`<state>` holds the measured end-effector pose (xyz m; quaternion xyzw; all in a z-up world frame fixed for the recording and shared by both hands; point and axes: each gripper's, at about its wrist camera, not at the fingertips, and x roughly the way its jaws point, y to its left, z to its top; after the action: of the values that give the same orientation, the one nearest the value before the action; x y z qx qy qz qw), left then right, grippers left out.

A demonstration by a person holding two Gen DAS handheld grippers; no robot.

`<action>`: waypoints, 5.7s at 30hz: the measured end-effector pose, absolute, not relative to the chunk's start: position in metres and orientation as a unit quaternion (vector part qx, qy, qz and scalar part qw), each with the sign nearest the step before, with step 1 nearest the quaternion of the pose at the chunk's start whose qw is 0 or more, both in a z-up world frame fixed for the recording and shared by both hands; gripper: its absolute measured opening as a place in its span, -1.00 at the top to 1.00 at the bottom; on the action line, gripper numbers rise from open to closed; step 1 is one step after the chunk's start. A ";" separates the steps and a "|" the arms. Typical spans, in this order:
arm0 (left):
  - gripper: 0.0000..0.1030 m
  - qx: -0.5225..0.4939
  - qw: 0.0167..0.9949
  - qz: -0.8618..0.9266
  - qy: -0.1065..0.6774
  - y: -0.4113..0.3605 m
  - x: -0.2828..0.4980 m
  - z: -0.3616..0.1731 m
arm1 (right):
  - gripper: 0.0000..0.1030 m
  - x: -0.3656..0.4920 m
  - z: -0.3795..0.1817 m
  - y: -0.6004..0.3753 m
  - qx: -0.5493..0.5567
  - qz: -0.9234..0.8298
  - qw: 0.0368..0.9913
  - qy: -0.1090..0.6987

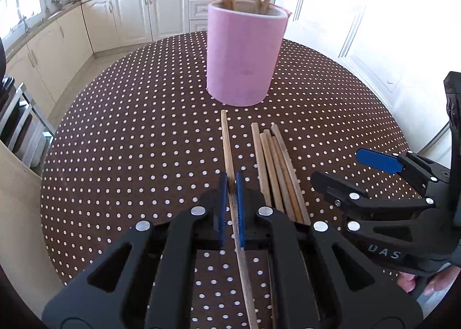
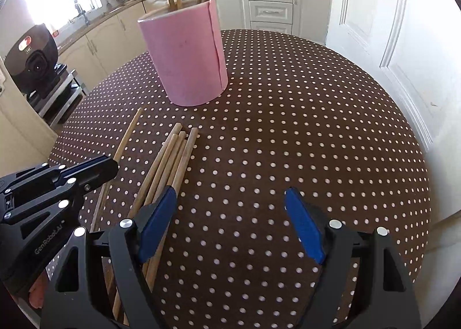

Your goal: Organize utensils

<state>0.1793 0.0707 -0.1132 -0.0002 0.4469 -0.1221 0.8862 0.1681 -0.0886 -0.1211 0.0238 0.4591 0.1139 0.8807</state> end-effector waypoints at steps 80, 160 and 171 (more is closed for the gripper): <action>0.89 -0.046 0.895 -0.101 0.433 0.086 0.210 -0.124 | 0.90 0.175 -0.108 -0.063 0.006 0.126 0.890 0.439; 0.89 -0.006 0.973 -0.085 0.216 0.048 0.194 0.071 | 0.91 0.190 0.082 -0.103 0.061 0.129 0.967 0.211; 0.89 -0.002 0.979 -0.087 0.183 0.045 0.198 0.104 | 0.91 0.193 0.110 -0.112 0.065 0.129 0.974 0.173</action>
<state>0.1979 0.0450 0.1039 -0.0022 0.1827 -0.0868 0.9793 0.1929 -0.1122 0.1099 0.0651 0.1734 0.1292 0.9742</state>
